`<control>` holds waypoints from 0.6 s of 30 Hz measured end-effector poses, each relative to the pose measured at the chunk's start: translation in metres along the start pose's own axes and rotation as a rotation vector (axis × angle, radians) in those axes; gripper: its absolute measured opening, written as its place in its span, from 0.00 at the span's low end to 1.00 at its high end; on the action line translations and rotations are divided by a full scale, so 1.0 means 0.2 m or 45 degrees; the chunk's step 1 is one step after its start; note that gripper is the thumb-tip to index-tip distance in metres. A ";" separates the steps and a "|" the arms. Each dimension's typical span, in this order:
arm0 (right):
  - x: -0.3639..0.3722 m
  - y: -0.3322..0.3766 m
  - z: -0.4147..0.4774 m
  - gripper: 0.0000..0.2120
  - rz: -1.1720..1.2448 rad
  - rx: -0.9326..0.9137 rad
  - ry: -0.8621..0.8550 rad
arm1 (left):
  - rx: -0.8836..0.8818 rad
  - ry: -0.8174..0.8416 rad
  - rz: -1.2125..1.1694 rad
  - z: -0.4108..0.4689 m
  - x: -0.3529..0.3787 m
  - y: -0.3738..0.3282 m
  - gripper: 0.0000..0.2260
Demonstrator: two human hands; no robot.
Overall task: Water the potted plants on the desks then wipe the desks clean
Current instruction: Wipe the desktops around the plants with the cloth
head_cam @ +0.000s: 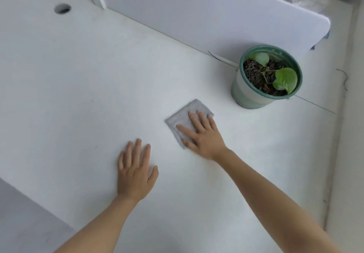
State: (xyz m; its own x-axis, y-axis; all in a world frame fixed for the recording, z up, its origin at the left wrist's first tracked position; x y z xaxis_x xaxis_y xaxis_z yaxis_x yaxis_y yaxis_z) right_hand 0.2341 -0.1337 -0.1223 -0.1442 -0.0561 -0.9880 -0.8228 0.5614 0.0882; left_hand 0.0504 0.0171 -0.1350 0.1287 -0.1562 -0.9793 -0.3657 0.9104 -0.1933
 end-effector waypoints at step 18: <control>-0.03 -0.11 -0.27 0.28 0.083 0.577 0.182 | -0.091 0.064 -0.047 0.02 0.00 -0.02 0.27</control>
State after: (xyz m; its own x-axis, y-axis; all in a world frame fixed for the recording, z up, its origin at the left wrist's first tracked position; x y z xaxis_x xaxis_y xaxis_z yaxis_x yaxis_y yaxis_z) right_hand 0.2233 -0.1892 -0.1117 -0.2877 -0.1037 -0.9521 -0.4914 0.8692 0.0538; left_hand 0.0544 0.0152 -0.1334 0.0977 -0.2094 -0.9729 -0.4264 0.8746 -0.2310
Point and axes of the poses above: each hand's wrist, its own z-axis towards the middle knuckle, its own x-axis out of the palm, y = z × x, the point moved 1 cm from there along z, towards the middle knuckle, and after that the axes turned 4 degrees about -z, right-handed, at the moved point
